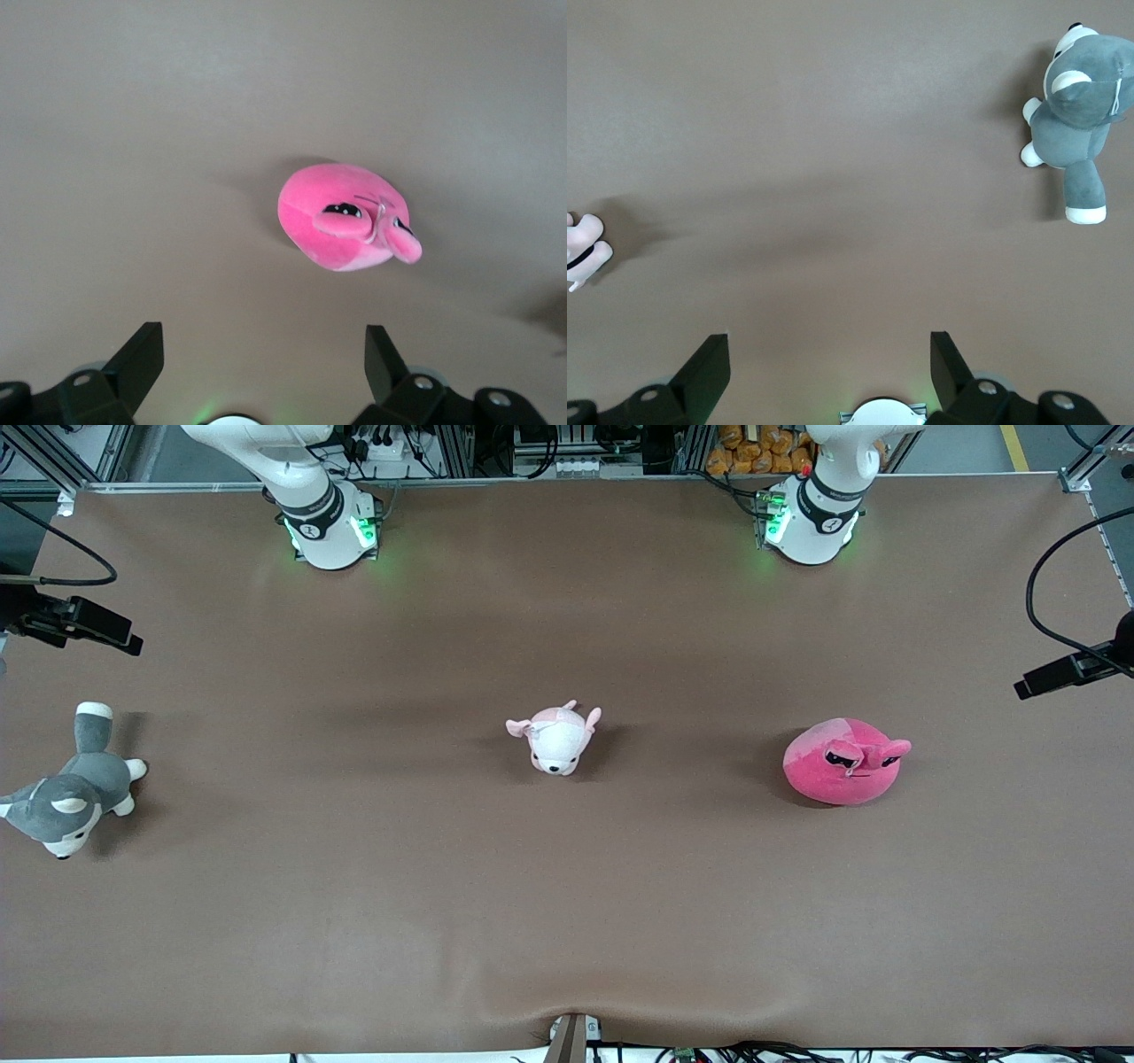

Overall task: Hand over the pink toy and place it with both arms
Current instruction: 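Move the left gripper down toward the pink plush toy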

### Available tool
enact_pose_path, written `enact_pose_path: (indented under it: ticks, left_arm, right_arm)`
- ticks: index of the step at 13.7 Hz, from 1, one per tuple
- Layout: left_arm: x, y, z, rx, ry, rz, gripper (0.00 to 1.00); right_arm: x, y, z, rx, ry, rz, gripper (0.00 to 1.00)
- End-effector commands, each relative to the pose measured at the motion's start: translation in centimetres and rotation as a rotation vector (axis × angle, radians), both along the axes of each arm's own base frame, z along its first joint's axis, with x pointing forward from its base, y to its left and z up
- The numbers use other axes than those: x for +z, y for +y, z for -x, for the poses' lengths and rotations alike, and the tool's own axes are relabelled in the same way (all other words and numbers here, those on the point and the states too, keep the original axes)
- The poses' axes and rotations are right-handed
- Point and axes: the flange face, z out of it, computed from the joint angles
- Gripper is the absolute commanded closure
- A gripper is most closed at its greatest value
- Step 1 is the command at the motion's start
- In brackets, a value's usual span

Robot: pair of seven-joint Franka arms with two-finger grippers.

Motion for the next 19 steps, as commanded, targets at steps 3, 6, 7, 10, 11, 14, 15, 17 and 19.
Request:
enact_pose_path:
  ticks: [3,6,7,10,11,14,15,17,19]
  left_arm:
    - [-2.7,-0.3,-1.3,0.193,0.029,-0.018,0.0]
    - [-5.7,-0.8,-2.6,0.208,0.076,-0.019,0.0]
    - [-6.7,-0.7,-3.0,0.203,0.09,-0.018,0.0]
    - [-9.4,-0.6,-3.9,0.17,0.125,-0.141,0.0]
    - [-9.5,-0.9,-4.0,0.169,0.126,-0.143,0.0]
    - [-11.2,-1.4,-3.7,0.27,0.14,-0.081,0.0]
    - [-11.9,-1.5,-3.6,0.37,0.125,-0.081,0.0]
    - [-12.8,-2.9,-3.5,0.557,0.116,-0.123,0.0]
    - [-13.0,-4.5,-3.5,0.698,0.109,-0.149,0.0]
  right_arm:
    - [0.2,0.2,-0.1,0.006,0.006,-0.004,0.0]
    - [0.1,0.2,-0.1,0.006,0.007,-0.004,0.0]
    - [0.1,0.2,-0.1,0.006,0.007,-0.004,0.0]
    - [0.1,0.2,-0.1,0.006,0.007,-0.004,0.0]
    - [0.1,0.2,-0.1,0.006,0.007,-0.004,0.0]
    - [0.1,0.2,-0.2,0.006,0.009,-0.004,0.0]
    - [0.1,0.2,-0.2,0.006,0.009,-0.004,0.0]
    - [0.1,0.2,-0.2,0.006,0.009,-0.004,0.0]
    - [0.1,0.2,-0.2,0.006,0.009,-0.004,0.0]
